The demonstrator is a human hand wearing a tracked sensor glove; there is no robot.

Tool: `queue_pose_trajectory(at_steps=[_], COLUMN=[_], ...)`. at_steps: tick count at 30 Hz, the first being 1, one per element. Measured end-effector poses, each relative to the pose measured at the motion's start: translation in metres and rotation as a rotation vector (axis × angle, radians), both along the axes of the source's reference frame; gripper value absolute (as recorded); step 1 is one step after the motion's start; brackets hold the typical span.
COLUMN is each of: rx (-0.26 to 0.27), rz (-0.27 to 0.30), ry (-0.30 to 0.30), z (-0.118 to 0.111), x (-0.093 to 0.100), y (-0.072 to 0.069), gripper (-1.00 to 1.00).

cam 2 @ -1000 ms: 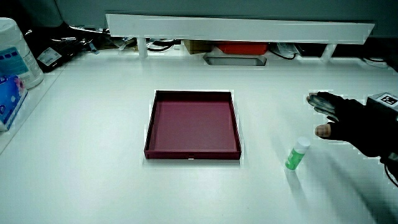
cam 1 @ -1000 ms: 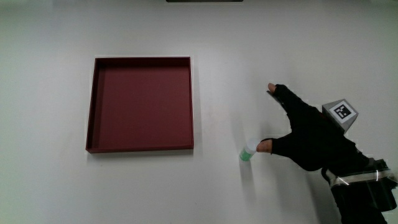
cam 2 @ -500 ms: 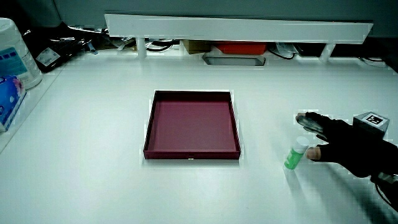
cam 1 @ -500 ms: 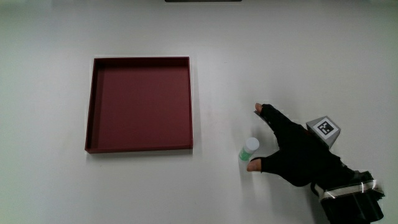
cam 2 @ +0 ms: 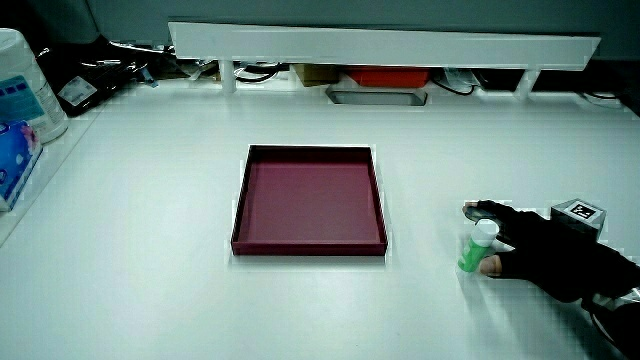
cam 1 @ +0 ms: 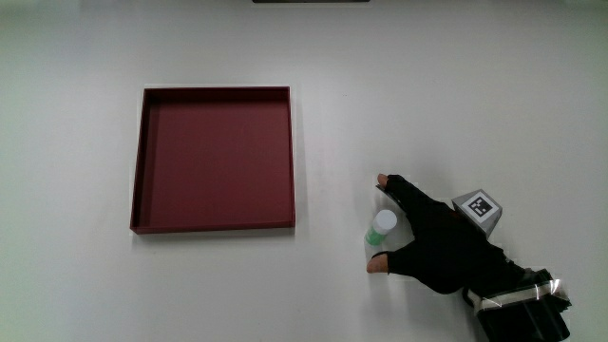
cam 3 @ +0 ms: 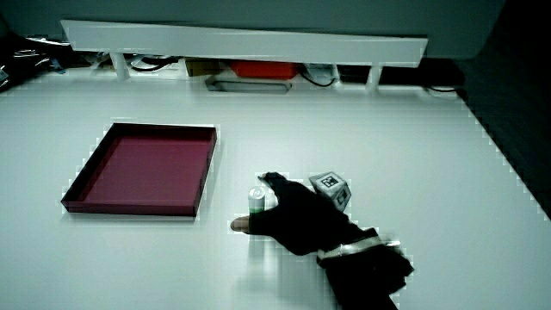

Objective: Pick glue stick

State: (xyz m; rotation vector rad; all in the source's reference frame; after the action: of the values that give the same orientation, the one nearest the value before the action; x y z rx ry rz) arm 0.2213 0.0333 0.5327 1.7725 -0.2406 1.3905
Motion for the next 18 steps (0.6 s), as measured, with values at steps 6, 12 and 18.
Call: queue_pose_trajectory(at_steps=[6,12,18], rx=[0.002,0.033,0.069], rz=[0.026,0.092,0.146], ry=[-0.016,-0.047,-0.047], z=[0.0008,0.0055,0.0073], x=[0.0009,0.003,0.0035], y=[0.0008,0.0028,0.0051], gripper=[0.0,0.19,0.37])
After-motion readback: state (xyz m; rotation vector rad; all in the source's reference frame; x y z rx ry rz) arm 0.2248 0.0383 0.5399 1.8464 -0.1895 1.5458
